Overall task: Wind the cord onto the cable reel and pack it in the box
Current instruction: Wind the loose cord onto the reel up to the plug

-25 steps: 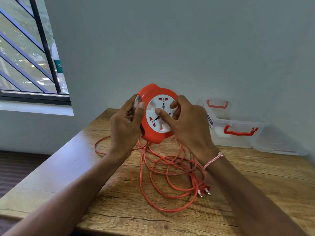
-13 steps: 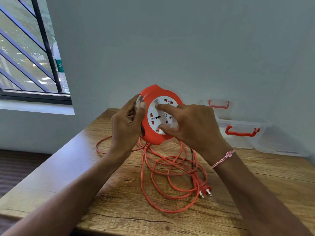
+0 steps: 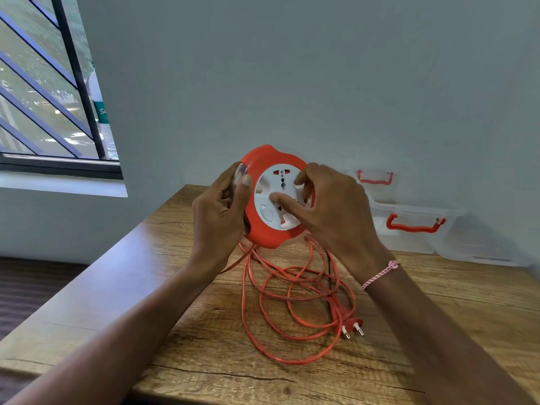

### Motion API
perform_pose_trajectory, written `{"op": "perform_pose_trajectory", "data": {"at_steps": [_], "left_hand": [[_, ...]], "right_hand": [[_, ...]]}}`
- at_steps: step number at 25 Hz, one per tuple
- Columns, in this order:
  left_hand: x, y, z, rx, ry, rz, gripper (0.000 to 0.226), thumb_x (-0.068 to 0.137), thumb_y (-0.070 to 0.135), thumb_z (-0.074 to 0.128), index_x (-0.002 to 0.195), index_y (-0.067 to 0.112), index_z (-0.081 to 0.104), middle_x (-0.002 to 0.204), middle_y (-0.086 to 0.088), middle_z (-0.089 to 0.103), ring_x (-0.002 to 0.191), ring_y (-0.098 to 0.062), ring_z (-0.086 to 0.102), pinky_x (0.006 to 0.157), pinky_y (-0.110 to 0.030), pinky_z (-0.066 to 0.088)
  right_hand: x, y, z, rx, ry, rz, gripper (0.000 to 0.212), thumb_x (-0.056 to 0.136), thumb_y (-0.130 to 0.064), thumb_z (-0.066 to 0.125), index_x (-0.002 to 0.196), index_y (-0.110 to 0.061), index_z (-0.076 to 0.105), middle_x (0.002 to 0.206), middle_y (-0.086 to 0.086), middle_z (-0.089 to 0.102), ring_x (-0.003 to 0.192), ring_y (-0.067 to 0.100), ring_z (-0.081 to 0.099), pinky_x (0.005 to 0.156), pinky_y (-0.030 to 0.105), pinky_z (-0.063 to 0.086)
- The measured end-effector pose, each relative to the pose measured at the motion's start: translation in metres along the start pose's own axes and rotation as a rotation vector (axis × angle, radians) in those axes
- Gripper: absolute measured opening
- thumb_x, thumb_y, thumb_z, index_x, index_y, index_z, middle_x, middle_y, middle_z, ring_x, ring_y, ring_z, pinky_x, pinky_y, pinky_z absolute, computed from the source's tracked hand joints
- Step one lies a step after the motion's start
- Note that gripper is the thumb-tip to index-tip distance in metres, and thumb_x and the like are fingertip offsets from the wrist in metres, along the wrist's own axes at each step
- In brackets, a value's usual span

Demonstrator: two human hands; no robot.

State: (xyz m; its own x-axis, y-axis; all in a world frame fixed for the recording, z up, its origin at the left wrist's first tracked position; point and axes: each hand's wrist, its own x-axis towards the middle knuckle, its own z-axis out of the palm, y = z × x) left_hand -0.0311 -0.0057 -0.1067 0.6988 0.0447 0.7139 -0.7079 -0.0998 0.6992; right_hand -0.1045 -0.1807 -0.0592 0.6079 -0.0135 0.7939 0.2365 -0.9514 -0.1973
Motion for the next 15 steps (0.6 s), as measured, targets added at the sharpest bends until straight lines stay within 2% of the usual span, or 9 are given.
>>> {"op": "perform_pose_trajectory", "data": {"at_steps": [2,4,7,9,10,13,15], "left_hand": [[0.002,0.002,-0.003,-0.028,0.028,-0.019,0.040,0.103,0.054,0.054,0.134,0.032,0.067,0.091,-0.022,0.075,0.078,-0.044,0.074,0.061,-0.062,0.059],[0.004,0.004,-0.006,-0.048,0.018,-0.030,0.038,0.102,0.054,0.054,0.131,0.035,0.068,0.093,-0.020,0.075,0.080,-0.043,0.075,0.064,-0.064,0.060],[0.003,0.003,-0.006,-0.049,-0.021,-0.044,0.034,0.102,0.053,0.055,0.131,0.041,0.066,0.099,-0.006,0.080,0.087,-0.033,0.079,0.071,-0.062,0.064],[0.003,0.003,-0.005,-0.046,-0.032,-0.042,0.035,0.105,0.046,0.057,0.137,0.033,0.066,0.103,0.001,0.080,0.091,-0.027,0.080,0.074,-0.059,0.065],[0.003,0.004,-0.005,-0.047,-0.035,-0.035,0.035,0.107,0.042,0.057,0.138,0.029,0.066,0.105,0.005,0.080,0.093,-0.023,0.080,0.076,-0.057,0.066],[0.001,0.005,-0.005,-0.027,-0.041,0.010,0.029,0.107,0.041,0.057,0.134,0.037,0.065,0.104,0.011,0.079,0.091,-0.019,0.080,0.073,-0.054,0.066],[0.001,0.004,-0.006,-0.029,-0.050,0.018,0.029,0.108,0.037,0.057,0.136,0.034,0.064,0.108,0.015,0.078,0.094,-0.013,0.080,0.075,-0.049,0.067]], "right_hand": [[0.004,0.009,-0.005,-0.090,-0.095,-0.201,0.053,0.091,-0.061,0.066,0.131,-0.027,0.059,0.117,-0.003,0.068,0.080,0.021,0.071,0.061,0.029,0.053],[0.004,0.012,-0.005,-0.214,-0.164,-0.343,0.057,0.095,-0.053,0.065,0.148,-0.035,0.050,0.128,0.000,0.067,0.081,0.027,0.073,0.058,0.031,0.052],[0.002,0.011,-0.002,-0.340,-0.077,-0.471,0.062,0.090,-0.045,0.076,0.147,-0.036,0.055,0.111,0.009,0.074,0.063,0.029,0.070,0.049,0.025,0.038],[0.002,0.009,-0.001,-0.366,-0.028,-0.485,0.059,0.085,-0.046,0.081,0.141,-0.035,0.063,0.099,0.010,0.076,0.058,0.029,0.069,0.052,0.024,0.034],[0.001,0.009,0.000,-0.356,-0.020,-0.477,0.058,0.084,-0.047,0.081,0.138,-0.035,0.065,0.096,0.009,0.078,0.060,0.029,0.070,0.054,0.025,0.036],[-0.004,0.005,0.004,-0.292,-0.003,-0.403,0.058,0.078,-0.054,0.085,0.131,-0.036,0.070,0.086,0.005,0.081,0.066,0.028,0.075,0.058,0.028,0.047],[-0.005,0.002,0.006,-0.247,-0.003,-0.338,0.061,0.075,-0.059,0.085,0.129,-0.036,0.071,0.079,0.004,0.080,0.065,0.028,0.075,0.061,0.031,0.054]]}}
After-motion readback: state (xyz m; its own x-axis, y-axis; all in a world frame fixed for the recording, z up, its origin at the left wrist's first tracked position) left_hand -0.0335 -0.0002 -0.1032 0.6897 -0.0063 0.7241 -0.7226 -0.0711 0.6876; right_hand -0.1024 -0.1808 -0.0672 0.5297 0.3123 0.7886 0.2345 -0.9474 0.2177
